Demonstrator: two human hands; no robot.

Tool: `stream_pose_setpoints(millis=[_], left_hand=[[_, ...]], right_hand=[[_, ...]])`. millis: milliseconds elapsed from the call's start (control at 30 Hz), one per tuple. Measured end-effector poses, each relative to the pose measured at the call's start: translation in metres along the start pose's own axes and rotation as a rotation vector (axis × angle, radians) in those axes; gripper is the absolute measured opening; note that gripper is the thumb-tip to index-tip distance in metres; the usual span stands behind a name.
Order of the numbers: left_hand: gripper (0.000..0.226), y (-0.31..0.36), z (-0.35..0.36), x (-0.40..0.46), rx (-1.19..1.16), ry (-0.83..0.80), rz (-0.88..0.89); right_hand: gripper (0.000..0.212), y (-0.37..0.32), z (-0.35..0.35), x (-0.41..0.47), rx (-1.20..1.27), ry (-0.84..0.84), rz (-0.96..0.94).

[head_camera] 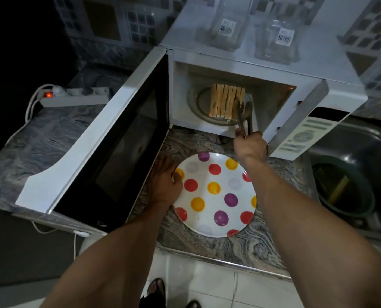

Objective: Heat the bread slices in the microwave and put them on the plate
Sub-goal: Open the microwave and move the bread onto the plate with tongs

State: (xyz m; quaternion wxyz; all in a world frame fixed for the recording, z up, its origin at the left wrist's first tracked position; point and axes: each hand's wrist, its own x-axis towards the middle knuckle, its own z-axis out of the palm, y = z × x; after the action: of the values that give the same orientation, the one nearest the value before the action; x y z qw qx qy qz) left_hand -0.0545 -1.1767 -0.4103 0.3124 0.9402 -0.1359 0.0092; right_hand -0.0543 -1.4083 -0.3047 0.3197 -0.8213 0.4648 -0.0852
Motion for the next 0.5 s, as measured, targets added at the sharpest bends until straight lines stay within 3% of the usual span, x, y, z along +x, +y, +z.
stream_pose_setpoints(millis=[500], left_hand=[[0.055, -0.002, 0.008, 0.003, -0.099, 0.030, -0.082]], right_hand=[[0.042, -0.016, 0.001, 0.020, -0.105, 0.052, -0.071]])
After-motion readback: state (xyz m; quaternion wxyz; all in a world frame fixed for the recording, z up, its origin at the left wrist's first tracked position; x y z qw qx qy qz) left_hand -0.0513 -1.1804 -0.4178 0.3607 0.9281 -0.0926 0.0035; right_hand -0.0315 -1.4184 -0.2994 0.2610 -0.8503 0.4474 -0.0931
